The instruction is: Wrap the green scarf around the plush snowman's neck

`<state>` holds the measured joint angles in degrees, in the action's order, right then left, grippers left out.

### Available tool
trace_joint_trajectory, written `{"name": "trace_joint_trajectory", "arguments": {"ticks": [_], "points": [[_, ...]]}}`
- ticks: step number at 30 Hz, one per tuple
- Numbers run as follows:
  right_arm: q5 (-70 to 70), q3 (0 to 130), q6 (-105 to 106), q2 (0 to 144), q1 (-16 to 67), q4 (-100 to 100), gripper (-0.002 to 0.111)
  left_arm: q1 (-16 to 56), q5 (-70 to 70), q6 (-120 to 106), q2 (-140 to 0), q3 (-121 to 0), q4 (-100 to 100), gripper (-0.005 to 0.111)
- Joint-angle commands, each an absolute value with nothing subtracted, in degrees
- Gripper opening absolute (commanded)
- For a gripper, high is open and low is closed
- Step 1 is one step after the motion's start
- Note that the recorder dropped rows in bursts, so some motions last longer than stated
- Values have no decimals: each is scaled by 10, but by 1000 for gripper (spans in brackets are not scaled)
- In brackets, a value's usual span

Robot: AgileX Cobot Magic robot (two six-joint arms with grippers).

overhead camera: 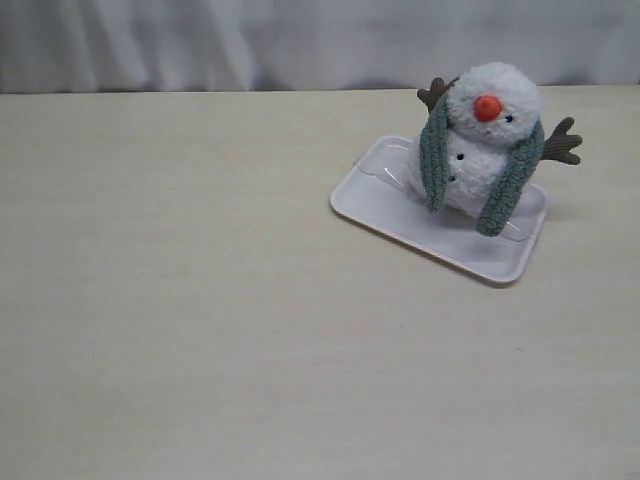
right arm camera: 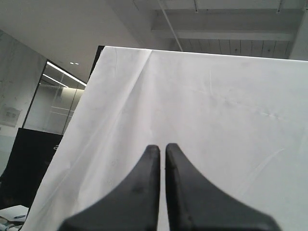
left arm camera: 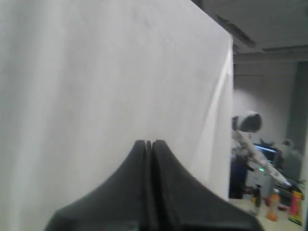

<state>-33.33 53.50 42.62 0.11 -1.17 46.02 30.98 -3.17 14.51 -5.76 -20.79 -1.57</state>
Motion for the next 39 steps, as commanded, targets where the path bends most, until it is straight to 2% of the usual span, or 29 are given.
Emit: {"name": "trace_joint_trajectory", "arguments": {"ticks": [1, 6, 9, 16, 27, 39], "points": [[-328, 537, 423, 0, -12, 460, 4, 203, 42, 121, -22, -207, -56, 0], [-328, 537, 423, 0, -12, 460, 4, 96, 102, 32, 0, -204, -98, 0], [-328, 537, 423, 0, -12, 460, 4, 54, 112, -32, 0, -188, -129, 0], [-328, 537, 423, 0, -12, 460, 4, -35, 142, -32, 0, -131, -63, 0], [-328, 537, 423, 0, -12, 460, 4, -18, 69, 5, 0, 0, 9, 0], [-328, 537, 423, 0, -12, 460, 4, -6, 176, 0, 0, 0, 56, 0]]}}
